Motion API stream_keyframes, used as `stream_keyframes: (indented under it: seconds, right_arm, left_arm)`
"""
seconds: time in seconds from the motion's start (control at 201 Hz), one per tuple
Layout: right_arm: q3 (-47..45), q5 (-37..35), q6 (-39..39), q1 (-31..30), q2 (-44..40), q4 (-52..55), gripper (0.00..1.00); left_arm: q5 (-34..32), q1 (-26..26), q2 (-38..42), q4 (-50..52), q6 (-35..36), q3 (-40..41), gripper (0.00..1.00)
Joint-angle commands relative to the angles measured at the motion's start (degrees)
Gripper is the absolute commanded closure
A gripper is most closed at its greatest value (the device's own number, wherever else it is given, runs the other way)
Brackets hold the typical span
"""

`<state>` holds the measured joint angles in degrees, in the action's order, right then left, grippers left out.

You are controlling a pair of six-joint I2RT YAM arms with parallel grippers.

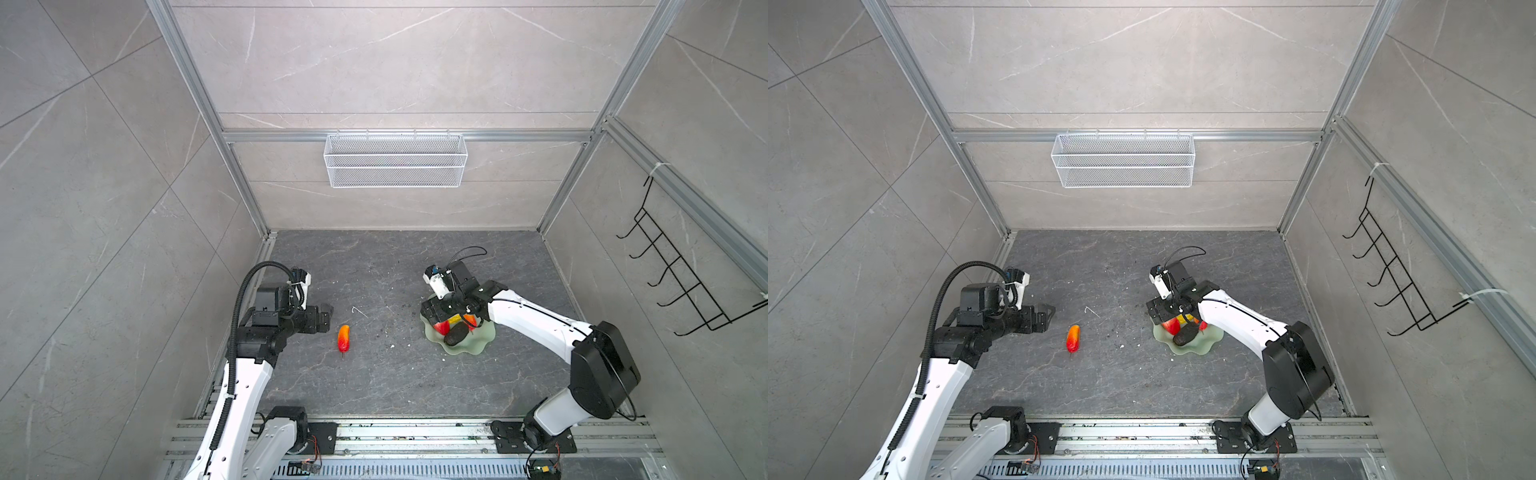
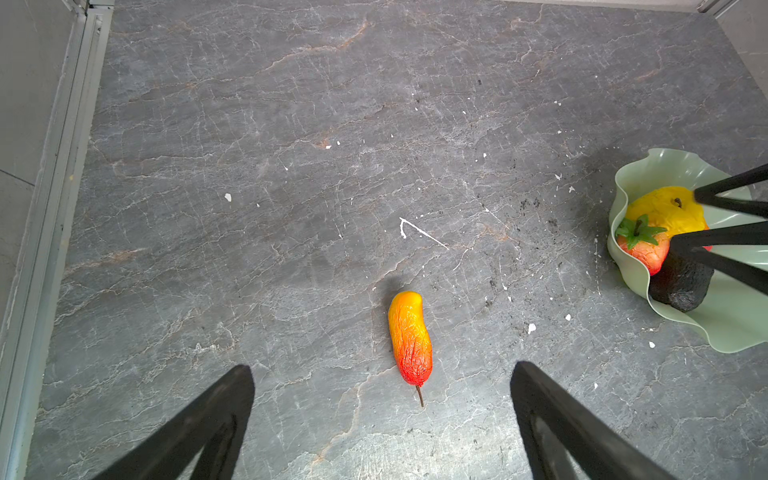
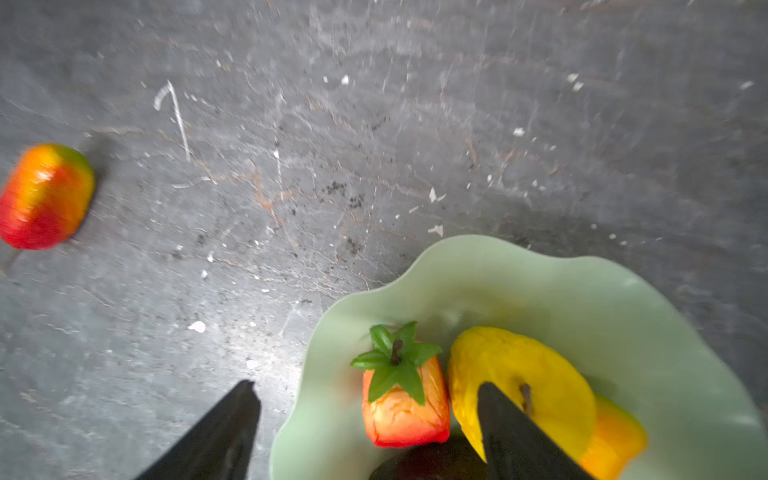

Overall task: Arrange fruit in a fruit bowl
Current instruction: Place the fruit in the fruit bowl, then pick up the fruit from the middle-left of the table.

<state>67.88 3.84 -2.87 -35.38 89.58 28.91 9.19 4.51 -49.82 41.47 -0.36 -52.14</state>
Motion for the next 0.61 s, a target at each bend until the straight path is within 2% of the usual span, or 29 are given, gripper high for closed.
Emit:
stream_keyframes:
  seconds: [0.0, 0.095, 0.219, 0.419, 0.603]
  right_arm:
    - [4.98, 0.44, 3.38, -3.46, -2.77, 4.80, 0.01]
    - [6.90, 2.07, 3.28, -8.20, -0.66, 3.69, 0.01]
    - [8.53, 5.54, -1.04, -13.88, 6.31, -2.70, 0.01]
    - [18.78, -0.44, -9.82, -20.56, 20.02, -5.08, 0.01]
    - [26.47, -3.27, -19.95, -23.22, 29.64, -7.41, 0.01]
  left_arm:
    - [0.61, -0.03, 0.00, -1.79, 1.24, -0.57, 0.00]
    - [0.39, -0.01, 0.23, -1.75, 1.17, -0.46, 0.00]
    - [0.28, 0.01, 0.34, -1.67, 1.14, -0.37, 0.00]
    - [-0.05, -0.03, 0.72, -1.57, 1.00, -0.33, 0.00]
    - [-0.22, 0.02, 0.94, -1.40, 1.06, -0.15, 0.00]
